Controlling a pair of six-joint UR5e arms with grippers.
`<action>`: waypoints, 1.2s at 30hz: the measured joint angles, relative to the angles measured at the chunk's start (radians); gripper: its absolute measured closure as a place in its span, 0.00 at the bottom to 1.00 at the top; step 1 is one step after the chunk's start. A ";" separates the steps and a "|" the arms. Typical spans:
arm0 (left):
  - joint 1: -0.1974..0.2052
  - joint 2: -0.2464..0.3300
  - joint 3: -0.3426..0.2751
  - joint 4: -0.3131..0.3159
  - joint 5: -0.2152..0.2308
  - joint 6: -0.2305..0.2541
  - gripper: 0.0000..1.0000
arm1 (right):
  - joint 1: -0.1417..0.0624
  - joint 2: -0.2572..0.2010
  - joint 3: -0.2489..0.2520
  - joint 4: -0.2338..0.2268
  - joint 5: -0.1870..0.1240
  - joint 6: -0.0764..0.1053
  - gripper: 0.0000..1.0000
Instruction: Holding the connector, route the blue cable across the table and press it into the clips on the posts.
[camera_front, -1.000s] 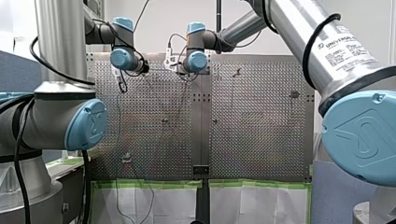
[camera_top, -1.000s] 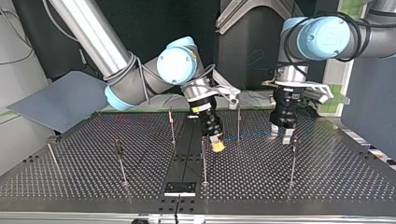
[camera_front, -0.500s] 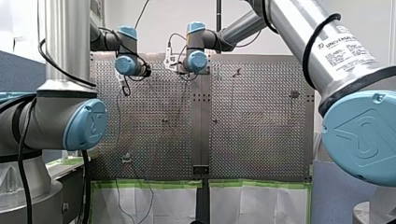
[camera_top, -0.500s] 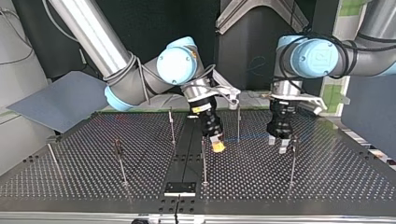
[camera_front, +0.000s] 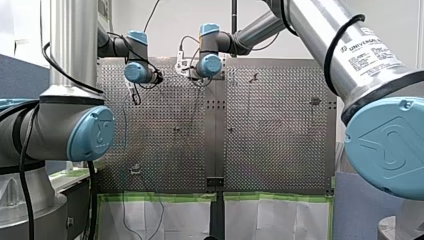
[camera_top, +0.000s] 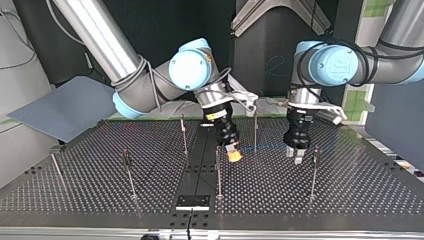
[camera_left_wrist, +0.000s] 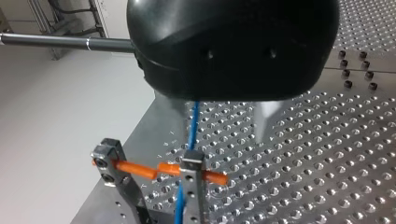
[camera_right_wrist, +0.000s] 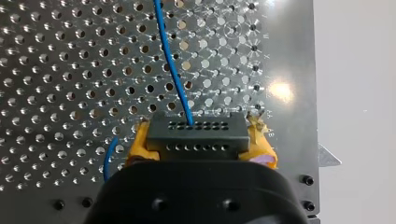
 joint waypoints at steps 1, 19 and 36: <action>-0.001 0.000 0.000 -0.001 -0.004 0.000 0.89 | 0.000 0.000 0.000 0.001 0.000 0.000 1.00; -0.018 0.000 -0.017 -0.039 -0.077 0.000 1.00 | -0.002 0.000 0.000 0.007 -0.009 0.003 1.00; -0.047 0.001 -0.048 -0.050 -0.135 0.003 1.00 | 0.005 0.000 0.001 0.023 -0.014 0.022 1.00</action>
